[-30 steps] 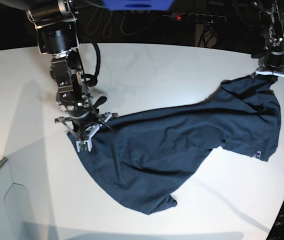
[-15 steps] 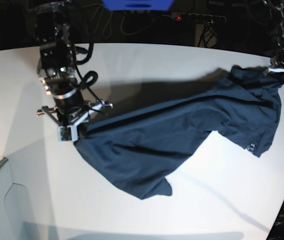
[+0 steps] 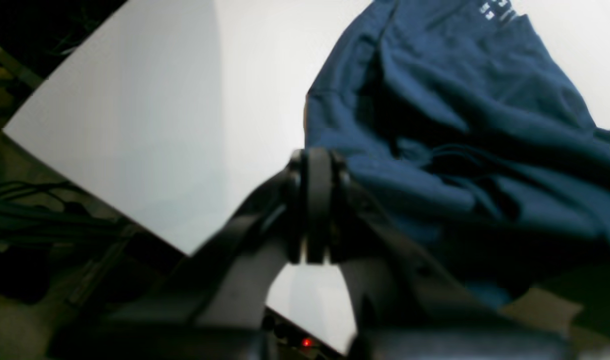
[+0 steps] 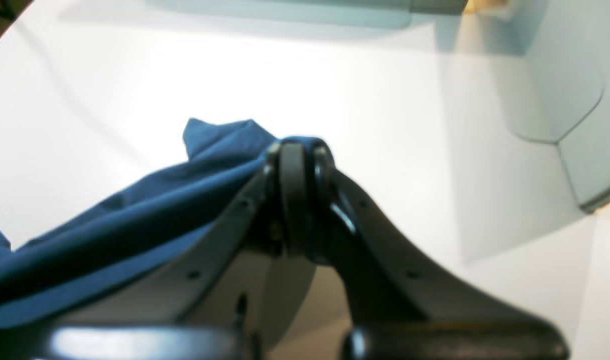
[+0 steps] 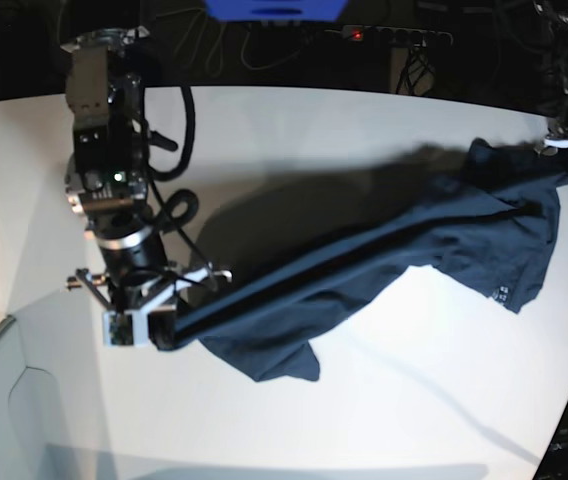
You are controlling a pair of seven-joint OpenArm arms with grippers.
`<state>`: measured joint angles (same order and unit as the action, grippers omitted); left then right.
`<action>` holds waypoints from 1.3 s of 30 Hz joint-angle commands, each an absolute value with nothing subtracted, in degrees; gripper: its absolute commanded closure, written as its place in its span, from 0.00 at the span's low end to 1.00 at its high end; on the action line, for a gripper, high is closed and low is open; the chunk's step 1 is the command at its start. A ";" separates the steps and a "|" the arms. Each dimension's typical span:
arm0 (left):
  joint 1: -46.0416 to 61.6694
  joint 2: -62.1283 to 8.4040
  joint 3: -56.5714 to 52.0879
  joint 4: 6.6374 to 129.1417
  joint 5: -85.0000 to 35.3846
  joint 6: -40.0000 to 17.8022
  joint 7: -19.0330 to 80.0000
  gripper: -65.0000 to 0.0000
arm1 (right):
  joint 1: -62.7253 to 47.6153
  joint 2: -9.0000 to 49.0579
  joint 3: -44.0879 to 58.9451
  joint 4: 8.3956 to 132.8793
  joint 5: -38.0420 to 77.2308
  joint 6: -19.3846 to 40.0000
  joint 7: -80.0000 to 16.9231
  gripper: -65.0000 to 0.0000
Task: Layout the t-shirt on the table in an organized manner, then fold the t-shirt properly
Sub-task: 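Drag the grasped shirt end with the right gripper away from the left gripper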
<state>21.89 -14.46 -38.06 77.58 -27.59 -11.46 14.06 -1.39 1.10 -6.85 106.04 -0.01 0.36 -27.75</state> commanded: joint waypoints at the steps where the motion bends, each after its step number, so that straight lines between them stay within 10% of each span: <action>1: 22.37 -15.43 -38.55 77.58 -26.86 -11.56 12.79 1.00 | 1.10 1.19 -6.73 107.12 -0.22 0.40 -25.45 1.00; 33: 22.55 -16.48 -38.64 76.53 -18.95 -11.65 12.44 1.00 | 52.00 -0.66 -6.73 39.25 -0.13 0.04 -5.23 1.00; 39: 23.25 -16.40 -38.64 77.05 -18.95 -11.65 12.44 1.00 | 52.97 -0.57 -6.73 35.47 -0.13 0.04 -0.40 0.64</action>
<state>23.18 -15.38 -38.15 76.07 -18.83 -11.97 13.54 50.41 -0.64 -6.85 34.33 -0.03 0.21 -2.39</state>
